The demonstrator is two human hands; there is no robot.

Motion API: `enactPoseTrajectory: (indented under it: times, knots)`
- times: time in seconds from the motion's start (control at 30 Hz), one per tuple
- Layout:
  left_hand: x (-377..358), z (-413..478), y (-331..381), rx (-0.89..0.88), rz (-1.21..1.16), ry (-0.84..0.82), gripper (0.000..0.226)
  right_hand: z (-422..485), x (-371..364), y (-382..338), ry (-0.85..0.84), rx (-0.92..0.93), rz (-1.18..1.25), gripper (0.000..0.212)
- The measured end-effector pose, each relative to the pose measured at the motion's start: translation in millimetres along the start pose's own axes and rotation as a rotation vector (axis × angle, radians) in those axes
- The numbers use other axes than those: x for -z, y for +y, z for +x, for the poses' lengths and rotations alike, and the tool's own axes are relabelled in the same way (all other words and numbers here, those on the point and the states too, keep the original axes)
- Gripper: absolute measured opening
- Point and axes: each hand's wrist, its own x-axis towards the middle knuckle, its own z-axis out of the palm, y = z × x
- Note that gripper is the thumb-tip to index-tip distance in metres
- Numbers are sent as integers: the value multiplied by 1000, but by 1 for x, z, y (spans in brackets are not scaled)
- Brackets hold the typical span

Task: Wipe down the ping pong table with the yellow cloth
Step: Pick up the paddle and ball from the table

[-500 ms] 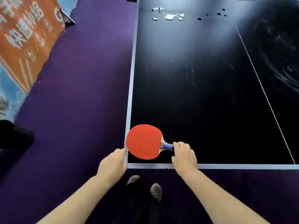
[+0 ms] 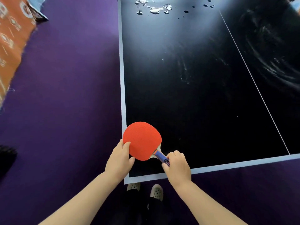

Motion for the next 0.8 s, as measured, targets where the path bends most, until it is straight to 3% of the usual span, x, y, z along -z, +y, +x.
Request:
enactPoseTrajectory:
  times: [0.4,0.8]
  knots:
    - [23,59,-15,-138,31,-30,69,4,-12,-57,-16,-198,227,25]
    - [38,46,-2,-149,233,-95,63,10,0,-49,-94,-103,118,30]
